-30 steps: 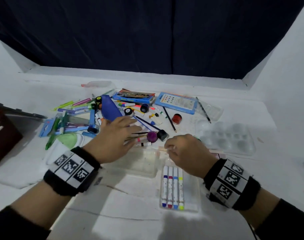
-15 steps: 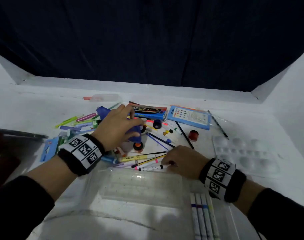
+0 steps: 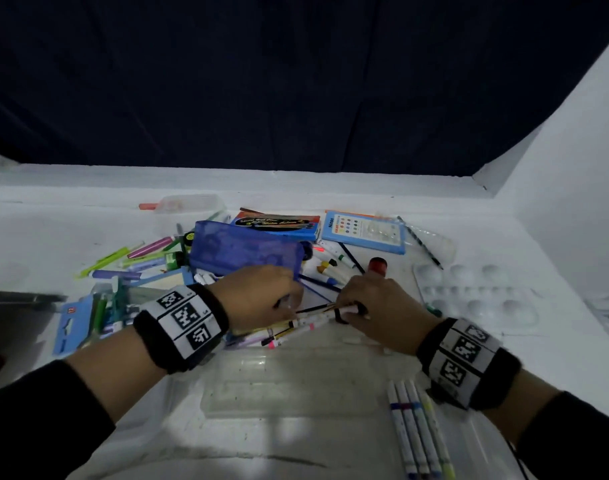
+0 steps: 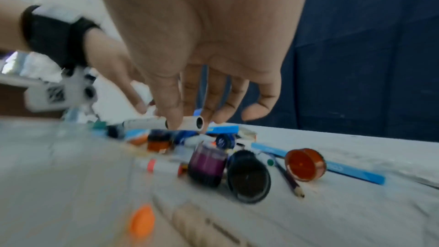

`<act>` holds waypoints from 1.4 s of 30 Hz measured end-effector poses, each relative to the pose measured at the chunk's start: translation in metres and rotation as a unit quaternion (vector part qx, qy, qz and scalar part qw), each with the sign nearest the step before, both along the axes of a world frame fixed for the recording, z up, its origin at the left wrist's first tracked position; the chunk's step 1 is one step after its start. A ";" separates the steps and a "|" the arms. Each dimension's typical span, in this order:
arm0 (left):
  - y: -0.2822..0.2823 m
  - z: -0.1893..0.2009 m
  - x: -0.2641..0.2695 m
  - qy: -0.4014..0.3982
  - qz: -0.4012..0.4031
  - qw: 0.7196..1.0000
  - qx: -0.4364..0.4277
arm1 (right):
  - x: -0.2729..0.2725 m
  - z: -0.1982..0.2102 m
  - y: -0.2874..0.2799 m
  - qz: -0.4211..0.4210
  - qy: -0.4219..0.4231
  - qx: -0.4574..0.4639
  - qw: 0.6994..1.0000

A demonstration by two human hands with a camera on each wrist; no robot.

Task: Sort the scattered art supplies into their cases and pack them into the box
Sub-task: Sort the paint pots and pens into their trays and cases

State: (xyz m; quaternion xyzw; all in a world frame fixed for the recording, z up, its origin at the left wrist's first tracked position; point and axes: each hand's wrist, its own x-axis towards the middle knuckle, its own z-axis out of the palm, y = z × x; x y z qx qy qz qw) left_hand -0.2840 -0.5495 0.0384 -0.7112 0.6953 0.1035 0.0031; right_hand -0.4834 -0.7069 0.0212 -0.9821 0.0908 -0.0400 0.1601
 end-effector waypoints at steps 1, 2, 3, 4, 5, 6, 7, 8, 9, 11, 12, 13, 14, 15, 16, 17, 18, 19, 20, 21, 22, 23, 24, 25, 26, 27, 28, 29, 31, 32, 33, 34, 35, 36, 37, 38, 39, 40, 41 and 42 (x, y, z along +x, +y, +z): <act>-0.004 0.000 -0.006 0.000 -0.009 1.000 0.024 | -0.007 0.007 -0.002 -0.023 -0.030 0.034 0.999; -0.008 0.001 -0.013 -0.003 -0.013 0.999 0.049 | -0.014 0.013 -0.004 -0.049 -0.063 0.065 0.995; -0.013 0.001 -0.018 -0.013 -0.020 0.997 0.072 | -0.023 0.021 -0.005 -0.081 -0.095 0.092 0.988; -0.018 0.000 -0.023 -0.024 -0.019 0.995 0.095 | -0.032 0.027 -0.006 -0.115 -0.121 0.117 0.979; -0.023 -0.001 -0.026 -0.036 -0.014 0.992 0.117 | -0.042 0.033 -0.006 -0.146 -0.141 0.142 0.969; -0.028 -0.002 -0.030 -0.048 -0.011 0.989 0.139 | -0.052 0.039 -0.005 -0.171 -0.161 0.167 0.958; -0.032 -0.005 -0.033 -0.058 -0.008 0.986 0.159 | -0.062 0.042 -0.004 -0.193 -0.177 0.195 0.945; -0.035 -0.007 -0.036 -0.065 -0.004 0.983 0.173 | -0.070 0.043 -0.002 -0.209 -0.190 0.225 0.933; -0.038 -0.008 -0.038 -0.072 -0.001 0.981 0.182 | -0.078 0.044 -0.001 -0.222 -0.198 0.249 0.922; -0.042 -0.009 -0.041 -0.086 0.008 0.979 0.183 | -0.092 0.042 0.001 -0.241 -0.211 0.287 0.903; -0.042 -0.008 -0.043 -0.092 0.012 0.979 0.182 | -0.098 0.040 0.001 -0.241 -0.219 0.307 0.894; -0.043 -0.008 -0.045 -0.097 0.015 0.978 0.182 | -0.104 0.039 0.002 -0.238 -0.227 0.325 0.887; -0.043 -0.008 -0.047 -0.105 0.016 0.977 0.183 | -0.109 0.038 0.002 -0.234 -0.233 0.341 0.880; -0.044 -0.007 -0.049 -0.116 0.016 0.976 0.186 | -0.113 0.037 0.002 -0.233 -0.235 0.352 0.875; -0.044 -0.005 -0.051 -0.128 0.015 0.974 0.186 | -0.117 0.036 0.001 -0.234 -0.235 0.362 0.871; -0.044 -0.003 -0.052 -0.136 0.018 0.973 0.185 | -0.120 0.035 0.001 -0.235 -0.233 0.372 0.867; -0.043 0.001 -0.054 -0.135 0.029 0.974 0.182 | -0.123 0.035 -0.001 -0.233 -0.231 0.385 0.862; -0.041 0.007 -0.055 -0.129 0.044 0.975 0.174 | -0.126 0.034 -0.003 -0.230 -0.230 0.396 0.859; -0.039 0.015 -0.056 -0.119 0.061 0.978 0.160 | -0.130 0.033 -0.006 -0.228 -0.224 0.400 0.859; -0.037 0.024 -0.056 -0.105 0.078 0.982 0.138 | -0.134 0.032 -0.010 -0.226 -0.214 0.403 0.861; -0.032 0.034 -0.058 -0.080 0.097 0.986 0.108 | -0.138 0.031 -0.014 -0.222 -0.199 0.405 0.864; -0.028 0.044 -0.062 -0.040 0.118 0.990 0.069 | -0.143 0.030 -0.018 -0.214 -0.179 0.406 0.870; -0.022 0.054 -0.067 0.014 0.136 0.990 0.021 | -0.147 0.030 -0.021 -0.200 -0.154 0.403 0.880; -0.018 0.062 -0.076 0.075 0.151 0.985 -0.034 | -0.150 0.028 -0.024 -0.184 -0.127 0.395 0.891; -0.014 0.068 -0.088 0.139 0.162 0.974 -0.083 | -0.153 0.027 -0.026 -0.170 -0.101 0.386 0.901; -0.009 0.071 -0.104 0.200 0.171 0.958 -0.117 | -0.156 0.023 -0.027 -0.158 -0.075 0.378 0.909; -0.006 0.070 -0.122 0.258 0.177 0.940 -0.138 | -0.159 0.020 -0.028 -0.147 -0.051 0.369 0.916; -0.003 0.067 -0.140 0.311 0.182 0.921 -0.145 | -0.161 0.016 -0.029 -0.136 -0.033 0.361 0.922; -0.001 0.050 -0.179 0.386 0.189 0.894 -0.129 | -0.165 0.008 -0.030 -0.118 -0.006 0.356 0.927; -0.002 0.038 -0.198 0.403 0.193 0.887 -0.119 | -0.166 0.005 -0.030 -0.111 0.007 0.359 0.926; -0.005 0.027 -0.213 0.412 0.199 0.883 -0.110 | -0.168 0.002 -0.031 -0.107 0.019 0.364 0.925; -0.007 0.017 -0.227 0.413 0.207 0.881 -0.100 | -0.169 0.000 -0.032 -0.102 0.029 0.368 0.924; -0.010 0.007 -0.237 0.410 0.215 0.882 -0.090 | -0.171 -0.002 -0.034 -0.097 0.037 0.371 0.923; -0.013 -0.002 -0.245 0.407 0.223 0.882 -0.081 | -0.172 -0.004 -0.035 -0.092 0.042 0.372 0.923; -0.016 -0.009 -0.251 0.401 0.230 0.884 -0.075 | -0.173 -0.006 -0.036 -0.087 0.043 0.369 0.924; -0.020 -0.014 -0.255 0.392 0.236 0.886 -0.069 | -0.173 -0.009 -0.037 -0.083 0.042 0.362 0.927; -0.023 -0.018 -0.258 0.382 0.241 0.890 -0.065 | -0.173 -0.012 -0.038 -0.080 0.041 0.353 0.931; -0.026 -0.022 -0.260 0.371 0.244 0.894 -0.061 | -0.172 -0.014 -0.039 -0.078 0.040 0.343 0.935; -0.029 -0.024 -0.261 0.362 0.246 0.897 -0.056 | -0.171 -0.017 -0.039 -0.076 0.039 0.334 0.939; -0.032 -0.027 -0.261 0.354 0.247 0.900 -0.051 | -0.170 -0.018 -0.040 -0.075 0.039 0.324 0.942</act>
